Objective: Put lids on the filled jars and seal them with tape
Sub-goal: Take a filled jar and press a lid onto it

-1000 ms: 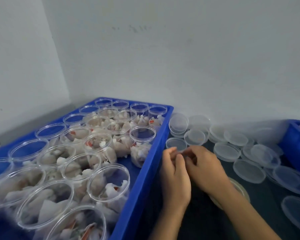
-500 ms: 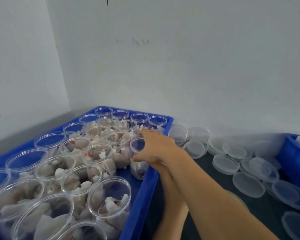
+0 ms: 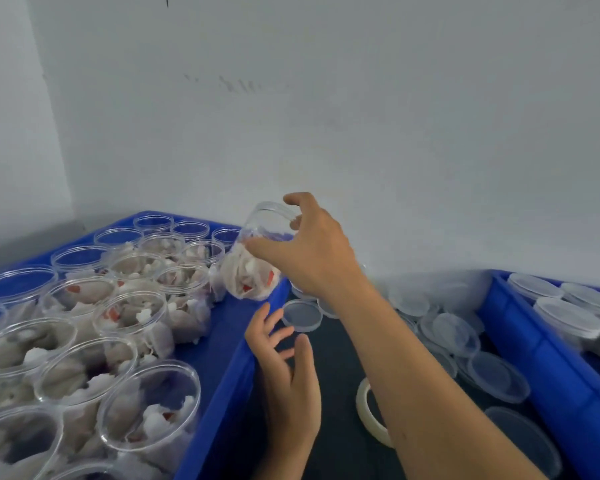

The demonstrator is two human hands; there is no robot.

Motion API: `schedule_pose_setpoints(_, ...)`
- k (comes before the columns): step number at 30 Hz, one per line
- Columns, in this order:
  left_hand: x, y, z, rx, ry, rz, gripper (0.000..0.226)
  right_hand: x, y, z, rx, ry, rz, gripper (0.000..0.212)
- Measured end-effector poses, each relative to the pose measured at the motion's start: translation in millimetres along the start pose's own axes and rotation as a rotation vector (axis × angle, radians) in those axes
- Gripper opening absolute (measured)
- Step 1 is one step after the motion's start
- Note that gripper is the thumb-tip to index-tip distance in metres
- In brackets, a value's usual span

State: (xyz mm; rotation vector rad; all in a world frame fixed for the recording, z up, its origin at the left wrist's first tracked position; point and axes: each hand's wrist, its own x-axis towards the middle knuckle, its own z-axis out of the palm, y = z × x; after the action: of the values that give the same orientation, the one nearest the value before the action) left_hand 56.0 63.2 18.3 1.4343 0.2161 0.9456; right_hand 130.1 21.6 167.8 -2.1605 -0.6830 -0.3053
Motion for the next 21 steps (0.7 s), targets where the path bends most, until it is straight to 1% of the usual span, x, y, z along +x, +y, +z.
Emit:
schedule_pose_setpoints(1,-14,-12,15,0.02,-0.011,0.025,0.066,-3,4,-10,0.018,0.029,0.015,0.083)
schedule_pose_setpoints(2,-23,-17,19,0.103,-0.03,0.041,0.066,-6,10,-19,0.025,0.056,0.023,0.082)
schedule_pose_setpoints(4,-24,-21,24,0.005,0.01,0.075,0.08,-16,23,-31,0.001,0.101,0.037,0.08)
schedule_pose_setpoints(5,-19,-19,25,0.031,0.017,0.083,0.09,-22,30,-34,-0.027,0.112,0.045,0.08)
schedule_pose_setpoints(7,-19,-18,25,0.111,-0.057,0.078,0.101,-36,45,-37,-0.103,0.098,0.062,0.081)
schedule_pose_setpoints(8,-26,-14,26,0.143,-0.106,0.086,0.102,-44,52,-36,-0.141,0.075,0.073,0.082)
schedule_pose_setpoints(10,-28,-24,28,0.194,-0.139,0.118,0.106,-61,67,-30,-0.171,0.028,0.11,0.085)
schedule_pose_setpoints(13,-26,-34,29,0.173,-0.233,-0.014,0.116,-83,89,-16,-0.116,0.009,0.171,0.083)
schedule_pose_setpoints(14,-27,-34,30,0.155,-0.247,-0.056,0.114,-88,95,-11,-0.104,0.008,0.18,0.081)
schedule_pose_setpoints(16,-27,-37,31,0.148,-0.235,-0.124,0.097,-95,105,0,-0.105,0.0,0.198,0.078)
schedule_pose_setpoints(19,-25,-34,28,0.26,-0.191,-0.114,0.067,-99,112,12,-0.1,-0.011,0.195,0.076)
schedule_pose_setpoints(21,-24,-31,26,0.309,-0.167,-0.082,0.06,-98,114,17,-0.1,-0.012,0.174,0.078)
